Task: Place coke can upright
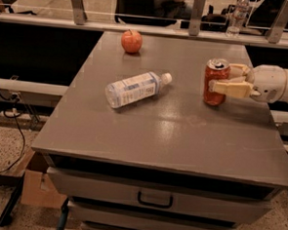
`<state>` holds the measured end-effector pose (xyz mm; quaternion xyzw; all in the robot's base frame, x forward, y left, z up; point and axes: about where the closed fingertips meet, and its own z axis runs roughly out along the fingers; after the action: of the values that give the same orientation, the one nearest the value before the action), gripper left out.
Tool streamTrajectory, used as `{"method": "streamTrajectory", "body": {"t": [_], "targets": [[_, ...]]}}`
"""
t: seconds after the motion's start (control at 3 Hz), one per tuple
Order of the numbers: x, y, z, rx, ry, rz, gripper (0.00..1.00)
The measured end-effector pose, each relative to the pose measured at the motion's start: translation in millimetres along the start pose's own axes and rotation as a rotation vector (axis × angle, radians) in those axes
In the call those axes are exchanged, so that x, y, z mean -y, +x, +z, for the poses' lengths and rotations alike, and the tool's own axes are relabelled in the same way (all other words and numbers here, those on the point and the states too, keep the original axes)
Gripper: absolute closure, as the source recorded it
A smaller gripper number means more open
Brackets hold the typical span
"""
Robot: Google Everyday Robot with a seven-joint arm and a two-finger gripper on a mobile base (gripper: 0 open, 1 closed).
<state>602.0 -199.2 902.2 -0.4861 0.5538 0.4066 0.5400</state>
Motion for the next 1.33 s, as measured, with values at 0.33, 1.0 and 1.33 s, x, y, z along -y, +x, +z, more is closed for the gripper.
{"method": "streamTrajectory", "body": {"t": [0.33, 1.0, 1.33], "targets": [[0.7, 3.6, 1.4, 0.013, -0.009, -0.005, 0.55], [-2.5, 7.3, 2.7, 0.013, -0.024, -0.018, 0.08], [-5.4, 7.5, 0.1, 0.004, -0.026, -0.023, 0.00]]}}
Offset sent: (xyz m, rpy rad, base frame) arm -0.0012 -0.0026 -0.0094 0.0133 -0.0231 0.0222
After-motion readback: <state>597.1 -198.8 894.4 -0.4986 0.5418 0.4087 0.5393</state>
